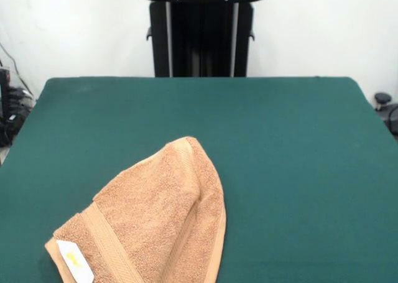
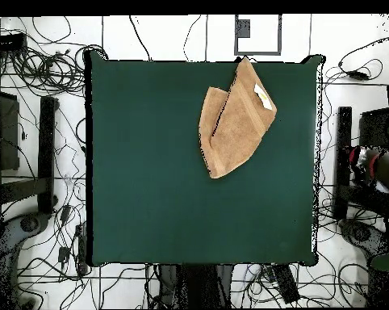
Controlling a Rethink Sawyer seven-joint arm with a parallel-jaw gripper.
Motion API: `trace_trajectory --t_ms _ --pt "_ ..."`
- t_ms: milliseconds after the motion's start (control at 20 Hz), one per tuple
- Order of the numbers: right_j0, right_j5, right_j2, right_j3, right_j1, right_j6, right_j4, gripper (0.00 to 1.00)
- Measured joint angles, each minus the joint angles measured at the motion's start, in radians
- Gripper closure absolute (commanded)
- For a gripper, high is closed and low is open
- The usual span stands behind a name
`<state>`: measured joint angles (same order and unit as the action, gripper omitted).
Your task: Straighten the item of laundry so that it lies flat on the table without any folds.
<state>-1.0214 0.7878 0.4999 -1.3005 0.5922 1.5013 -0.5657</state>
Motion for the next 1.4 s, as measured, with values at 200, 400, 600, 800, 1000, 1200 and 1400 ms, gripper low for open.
trace_trajectory --t_ms 200,400,600,800,1000,1200,1400 --pt "0.02 0.0 -0.005 -0.022 0.01 0.0 0.0 0.0" --pt "0.037 0.0 -0.009 -0.038 0.019 0.0 0.0 0.0" --pt "0.062 -0.001 -0.014 -0.046 0.029 0.0 0.001 0.0" --pt "0.087 -0.006 -0.026 -0.051 0.03 0.0 0.007 0.0" --pt "0.117 -0.012 -0.048 -0.064 0.036 0.0 0.009 0.0" --pt "0.151 -0.012 -0.076 -0.075 0.052 0.0 0.015 0.0" --pt "0.178 -0.018 -0.095 -0.078 0.058 0.0 0.025 0.0"
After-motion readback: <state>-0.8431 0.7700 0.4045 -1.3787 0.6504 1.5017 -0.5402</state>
